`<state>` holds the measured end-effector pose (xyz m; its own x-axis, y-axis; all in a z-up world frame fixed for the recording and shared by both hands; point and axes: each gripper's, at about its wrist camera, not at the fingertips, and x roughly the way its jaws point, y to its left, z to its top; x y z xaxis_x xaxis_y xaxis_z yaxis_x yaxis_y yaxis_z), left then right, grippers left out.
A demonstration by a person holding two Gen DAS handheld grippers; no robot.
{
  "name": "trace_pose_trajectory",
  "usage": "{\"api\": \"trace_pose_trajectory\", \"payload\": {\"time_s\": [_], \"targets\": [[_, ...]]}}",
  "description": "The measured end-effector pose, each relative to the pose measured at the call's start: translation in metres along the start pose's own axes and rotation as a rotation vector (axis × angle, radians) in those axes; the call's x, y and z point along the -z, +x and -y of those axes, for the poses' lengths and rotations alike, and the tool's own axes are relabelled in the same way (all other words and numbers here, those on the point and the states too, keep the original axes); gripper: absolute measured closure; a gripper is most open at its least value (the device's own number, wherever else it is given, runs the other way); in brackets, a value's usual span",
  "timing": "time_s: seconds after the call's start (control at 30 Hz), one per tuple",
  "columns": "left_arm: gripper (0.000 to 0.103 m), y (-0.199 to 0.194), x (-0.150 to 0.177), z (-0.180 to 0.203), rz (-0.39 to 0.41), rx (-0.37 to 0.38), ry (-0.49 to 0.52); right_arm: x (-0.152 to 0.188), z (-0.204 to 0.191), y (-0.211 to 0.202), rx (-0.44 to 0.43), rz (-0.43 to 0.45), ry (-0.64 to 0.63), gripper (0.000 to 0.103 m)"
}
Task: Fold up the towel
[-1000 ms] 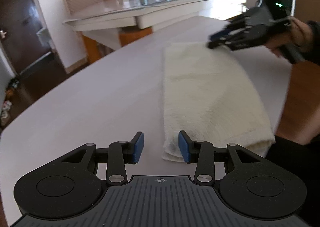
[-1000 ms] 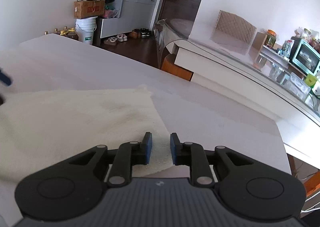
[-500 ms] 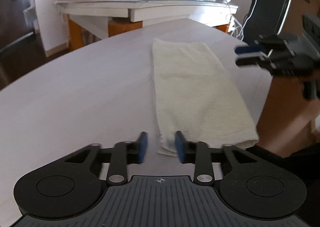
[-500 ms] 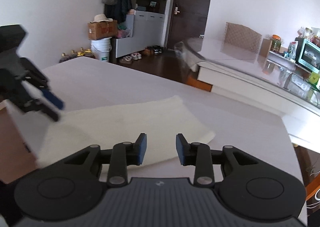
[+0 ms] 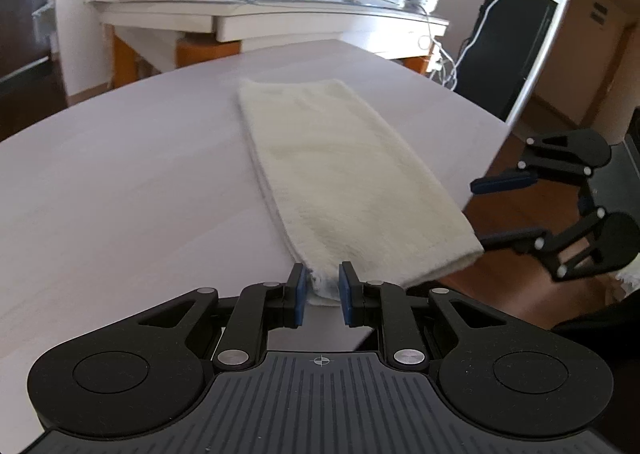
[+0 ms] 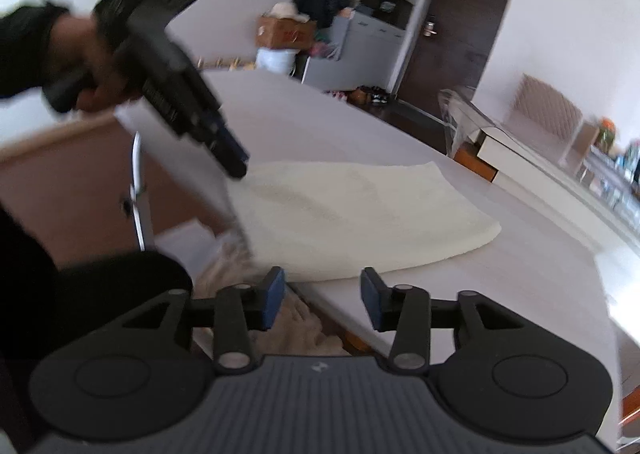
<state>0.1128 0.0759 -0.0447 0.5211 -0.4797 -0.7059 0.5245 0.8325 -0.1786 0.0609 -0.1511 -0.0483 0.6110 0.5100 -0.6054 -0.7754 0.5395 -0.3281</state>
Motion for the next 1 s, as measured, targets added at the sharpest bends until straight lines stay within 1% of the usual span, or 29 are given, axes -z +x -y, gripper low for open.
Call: {"api": "trace_pose_trajectory", "payload": {"time_s": [0.07, 0.1, 0.17, 0.23, 0.33, 0.4, 0.5, 0.57, 0.6, 0.67, 0.7, 0.73, 0.77, 0.8, 0.83, 0.87, 0.9, 1.0], "targets": [[0.084, 0.001, 0.0, 0.006, 0.004, 0.006, 0.006, 0.004, -0.011, -0.001, 0.051, -0.008, -0.081, 0.048], [0.084, 0.001, 0.0, 0.008, 0.006, 0.008, 0.007, 0.005, -0.014, -0.001, 0.065, -0.011, -0.1, 0.048], [0.084, 0.001, -0.001, 0.01, 0.007, 0.009, 0.005, 0.01, -0.026, 0.002, 0.123, -0.013, -0.183, 0.044], [0.084, 0.001, -0.001, 0.012, 0.007, 0.007, 0.004, 0.014, -0.037, 0.006, 0.167, -0.007, -0.247, 0.043], [0.084, 0.0, 0.0, 0.014, 0.01, 0.009, -0.003, 0.015, -0.05, 0.014, 0.205, 0.01, -0.32, 0.042], [0.084, -0.002, 0.0, 0.015, 0.012, 0.008, -0.004, 0.015, -0.054, 0.014, 0.202, 0.027, -0.328, 0.042], [0.084, -0.008, 0.003, 0.017, 0.018, -0.001, 0.004, 0.015, -0.057, 0.014, 0.195, 0.038, -0.339, 0.048], [0.083, -0.012, 0.004, 0.017, 0.022, -0.011, 0.015, 0.014, -0.056, 0.014, 0.192, 0.04, -0.348, 0.06], [0.082, -0.014, 0.004, 0.017, 0.024, -0.015, 0.019, 0.013, -0.056, 0.012, 0.192, 0.05, -0.361, 0.064], [0.074, -0.019, 0.005, 0.017, 0.026, -0.034, 0.043, 0.014, -0.058, 0.011, 0.199, 0.05, -0.385, 0.077], [0.071, -0.021, 0.006, 0.019, 0.025, -0.05, 0.071, 0.014, -0.06, 0.01, 0.207, 0.05, -0.407, 0.077], [0.061, -0.024, 0.007, 0.02, 0.024, -0.067, 0.098, 0.014, -0.06, 0.008, 0.216, 0.055, -0.419, 0.081], [0.048, -0.026, 0.009, 0.023, 0.025, -0.089, 0.137, 0.013, -0.06, 0.007, 0.216, 0.054, -0.423, 0.084], [0.042, -0.029, 0.011, 0.028, 0.03, -0.119, 0.196, 0.012, -0.059, 0.006, 0.209, 0.05, -0.413, 0.084], [0.032, -0.031, 0.014, 0.034, 0.037, -0.146, 0.259, 0.01, -0.057, 0.005, 0.202, 0.046, -0.402, 0.085], [0.027, -0.033, 0.017, 0.04, 0.051, -0.17, 0.329, 0.008, -0.054, 0.004, 0.189, 0.045, -0.379, 0.086], [0.026, -0.033, 0.02, 0.047, 0.061, -0.19, 0.398, 0.005, -0.047, 0.002, 0.163, 0.04, -0.327, 0.086], [0.026, -0.032, 0.028, 0.062, 0.083, -0.222, 0.543, -0.007, -0.008, -0.004, 0.03, 0.027, -0.031, 0.086]]}}
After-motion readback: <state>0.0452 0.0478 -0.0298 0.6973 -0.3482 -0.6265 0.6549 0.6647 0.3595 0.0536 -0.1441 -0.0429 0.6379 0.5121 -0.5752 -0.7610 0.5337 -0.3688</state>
